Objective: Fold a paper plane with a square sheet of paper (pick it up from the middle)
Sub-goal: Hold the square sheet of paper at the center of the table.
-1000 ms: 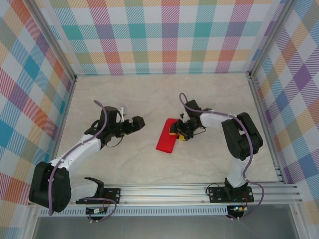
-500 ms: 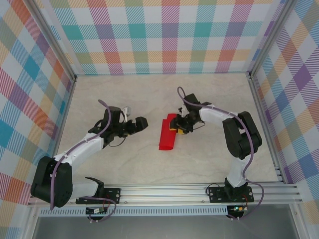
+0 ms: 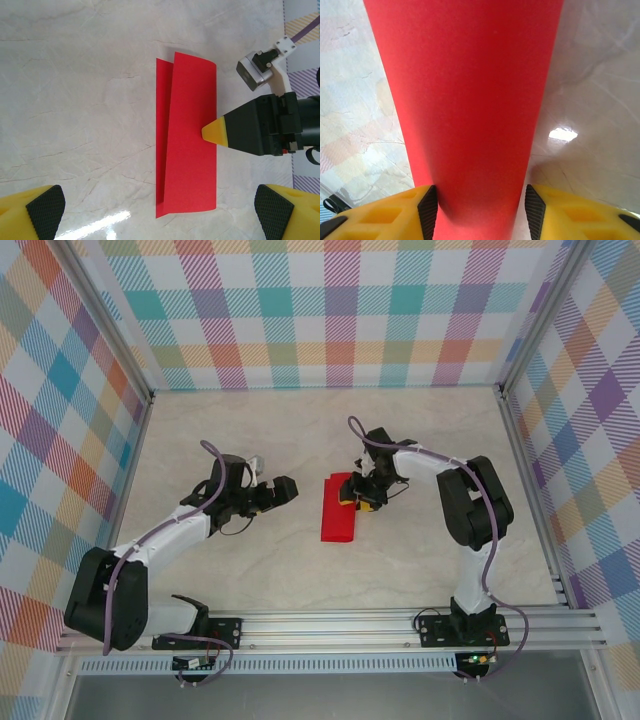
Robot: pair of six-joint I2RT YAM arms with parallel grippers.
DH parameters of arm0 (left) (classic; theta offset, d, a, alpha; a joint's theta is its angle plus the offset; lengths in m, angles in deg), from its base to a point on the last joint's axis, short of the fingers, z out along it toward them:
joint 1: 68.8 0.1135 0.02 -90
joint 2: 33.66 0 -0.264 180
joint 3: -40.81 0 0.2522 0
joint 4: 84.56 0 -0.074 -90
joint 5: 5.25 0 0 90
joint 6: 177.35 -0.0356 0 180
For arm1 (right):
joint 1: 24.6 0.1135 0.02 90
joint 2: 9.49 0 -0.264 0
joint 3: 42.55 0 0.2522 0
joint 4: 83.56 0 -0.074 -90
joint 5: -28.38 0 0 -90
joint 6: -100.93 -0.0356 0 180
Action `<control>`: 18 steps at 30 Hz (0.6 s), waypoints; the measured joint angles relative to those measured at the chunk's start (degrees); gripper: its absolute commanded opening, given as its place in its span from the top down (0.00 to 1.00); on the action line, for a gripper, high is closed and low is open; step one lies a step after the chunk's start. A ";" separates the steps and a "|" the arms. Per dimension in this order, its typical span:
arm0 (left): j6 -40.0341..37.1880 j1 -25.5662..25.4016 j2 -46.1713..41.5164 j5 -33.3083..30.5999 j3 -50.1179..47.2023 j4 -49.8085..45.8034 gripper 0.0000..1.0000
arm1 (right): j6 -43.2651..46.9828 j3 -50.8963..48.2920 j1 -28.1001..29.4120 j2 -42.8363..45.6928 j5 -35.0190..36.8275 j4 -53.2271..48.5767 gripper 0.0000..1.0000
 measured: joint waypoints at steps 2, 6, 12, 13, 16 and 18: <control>0.11 0.00 0.31 -0.02 0.00 0.00 0.00 | 0.00 0.20 0.17 -0.04 0.52 -0.33 0.45; 0.13 0.00 0.74 -0.31 0.02 0.00 0.01 | 0.26 0.70 0.66 -0.28 1.20 -1.01 0.41; 0.13 0.00 1.57 -0.44 0.26 -0.09 0.03 | 1.01 2.27 0.92 -1.75 1.16 -2.62 0.39; 0.11 0.00 1.79 -0.44 0.46 -0.07 0.03 | 1.11 2.49 0.98 -1.90 1.18 -2.89 0.39; 0.13 0.00 2.38 -0.42 1.25 -0.04 0.07 | 1.31 3.45 0.98 -2.54 1.31 -3.91 0.38; 0.13 0.00 2.73 -0.37 1.75 -0.02 0.07 | 1.46 3.80 1.03 -2.73 1.31 -4.35 0.37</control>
